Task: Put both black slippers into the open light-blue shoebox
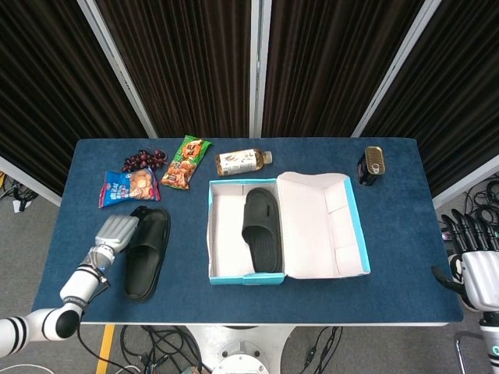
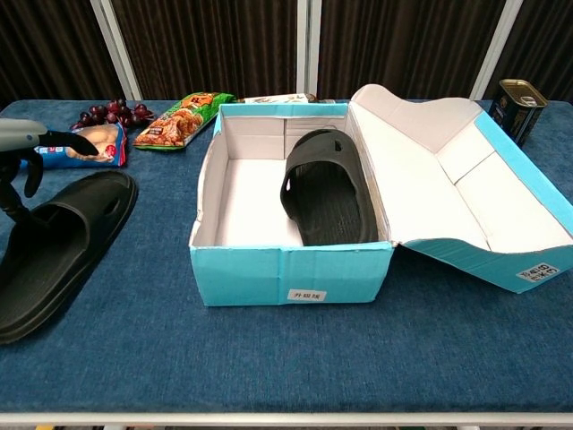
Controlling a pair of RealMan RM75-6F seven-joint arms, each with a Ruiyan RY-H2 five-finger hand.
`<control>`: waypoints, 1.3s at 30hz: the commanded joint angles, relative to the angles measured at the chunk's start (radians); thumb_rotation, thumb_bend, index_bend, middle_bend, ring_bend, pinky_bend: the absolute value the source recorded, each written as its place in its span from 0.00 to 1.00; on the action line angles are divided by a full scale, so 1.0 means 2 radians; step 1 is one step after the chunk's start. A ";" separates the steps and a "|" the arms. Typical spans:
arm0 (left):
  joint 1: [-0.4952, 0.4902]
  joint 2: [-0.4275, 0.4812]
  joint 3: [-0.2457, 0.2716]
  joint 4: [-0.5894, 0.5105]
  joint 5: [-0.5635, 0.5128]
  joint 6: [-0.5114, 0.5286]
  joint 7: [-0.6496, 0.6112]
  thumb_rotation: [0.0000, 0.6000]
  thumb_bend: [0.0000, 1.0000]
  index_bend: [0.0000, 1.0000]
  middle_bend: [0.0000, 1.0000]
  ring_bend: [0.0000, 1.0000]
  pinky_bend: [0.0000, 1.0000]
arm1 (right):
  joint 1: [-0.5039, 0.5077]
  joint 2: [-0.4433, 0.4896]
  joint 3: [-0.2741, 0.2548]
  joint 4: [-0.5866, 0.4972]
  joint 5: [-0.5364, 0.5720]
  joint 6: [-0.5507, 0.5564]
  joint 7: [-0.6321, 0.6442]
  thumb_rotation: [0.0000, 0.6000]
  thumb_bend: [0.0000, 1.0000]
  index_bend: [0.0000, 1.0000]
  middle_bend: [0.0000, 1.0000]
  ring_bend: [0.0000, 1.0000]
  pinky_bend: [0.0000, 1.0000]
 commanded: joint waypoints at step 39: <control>0.022 -0.044 -0.161 -0.031 0.125 0.070 -0.405 1.00 0.00 0.57 0.55 0.73 0.81 | -0.009 -0.007 -0.004 0.024 -0.006 0.018 0.029 1.00 0.11 0.00 0.01 0.00 0.02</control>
